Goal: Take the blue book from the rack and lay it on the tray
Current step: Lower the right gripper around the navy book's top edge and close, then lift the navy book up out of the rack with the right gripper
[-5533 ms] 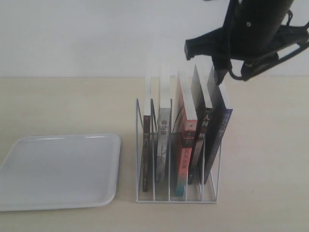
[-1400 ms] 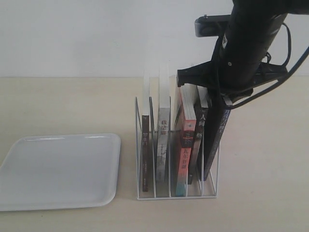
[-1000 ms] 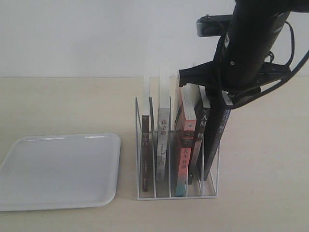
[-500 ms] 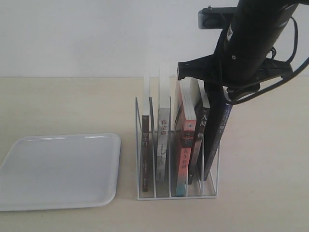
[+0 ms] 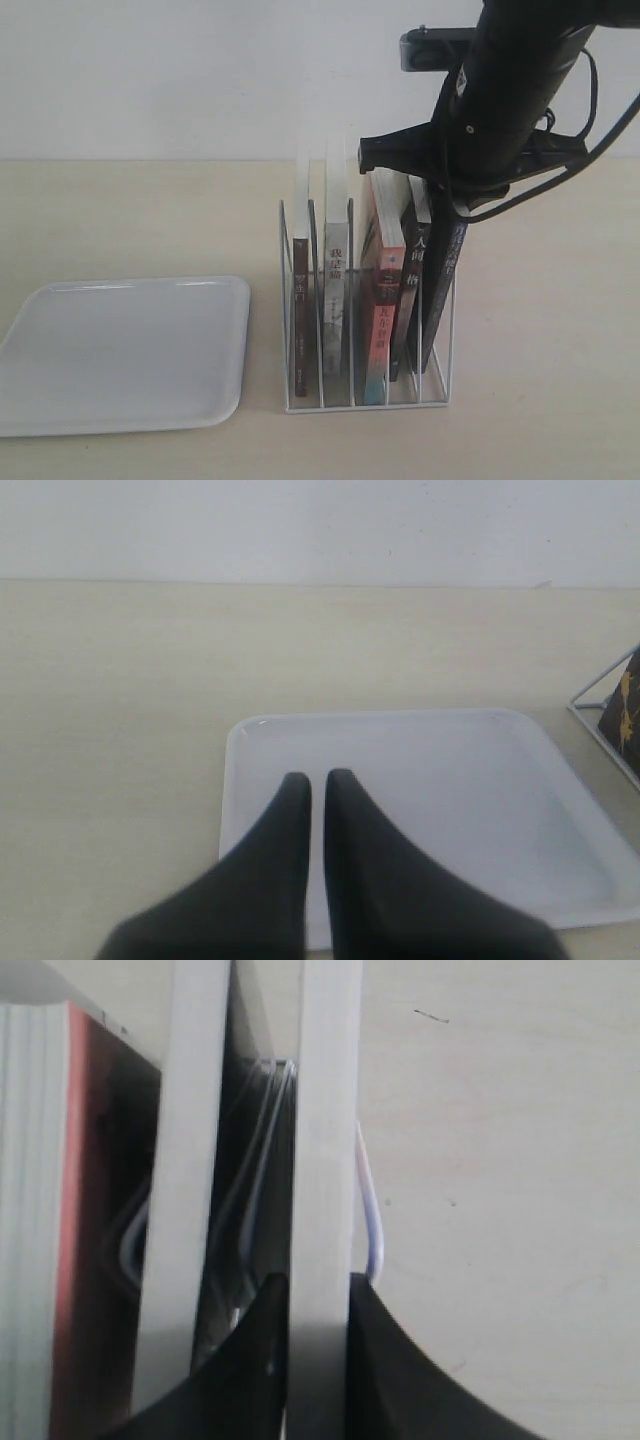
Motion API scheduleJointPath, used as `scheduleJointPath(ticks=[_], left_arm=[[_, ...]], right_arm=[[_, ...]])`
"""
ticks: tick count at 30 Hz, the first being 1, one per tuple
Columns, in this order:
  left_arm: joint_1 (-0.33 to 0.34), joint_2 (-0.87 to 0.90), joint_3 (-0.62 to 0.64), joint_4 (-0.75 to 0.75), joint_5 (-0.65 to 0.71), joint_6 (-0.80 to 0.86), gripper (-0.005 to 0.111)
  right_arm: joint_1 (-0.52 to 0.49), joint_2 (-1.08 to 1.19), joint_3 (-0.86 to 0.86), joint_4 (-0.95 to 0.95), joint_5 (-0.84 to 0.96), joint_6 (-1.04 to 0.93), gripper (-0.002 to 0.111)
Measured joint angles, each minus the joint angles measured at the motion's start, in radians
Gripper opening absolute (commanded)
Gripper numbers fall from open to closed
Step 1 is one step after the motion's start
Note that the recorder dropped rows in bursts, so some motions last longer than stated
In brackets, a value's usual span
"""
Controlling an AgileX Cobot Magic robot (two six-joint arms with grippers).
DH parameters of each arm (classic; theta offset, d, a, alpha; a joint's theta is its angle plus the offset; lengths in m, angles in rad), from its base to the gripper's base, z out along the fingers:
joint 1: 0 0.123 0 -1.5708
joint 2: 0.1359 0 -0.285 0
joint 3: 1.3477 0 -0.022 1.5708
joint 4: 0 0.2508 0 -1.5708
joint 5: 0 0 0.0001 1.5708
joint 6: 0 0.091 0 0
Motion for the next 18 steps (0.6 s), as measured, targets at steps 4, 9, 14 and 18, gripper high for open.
scheduleJointPath(ticks=[4, 9, 14, 18], left_arm=[[0.0, 0.0, 0.0, 0.0, 0.0, 0.0, 0.005], [0.0, 0.0, 0.0, 0.0, 0.0, 0.0, 0.005], [0.0, 0.0, 0.0, 0.0, 0.0, 0.0, 0.005], [0.0, 0.0, 0.0, 0.0, 0.0, 0.0, 0.005]], right_arm=[[0.0, 0.0, 0.0, 0.0, -0.002, 0.0, 0.0], [0.0, 0.0, 0.0, 0.0, -0.002, -0.008, 0.0], [0.0, -0.019, 0.002, 0.002, -0.003, -0.018, 0.0], [0.0, -0.062, 0.004, 0.002, -0.006, -0.016, 0.0]])
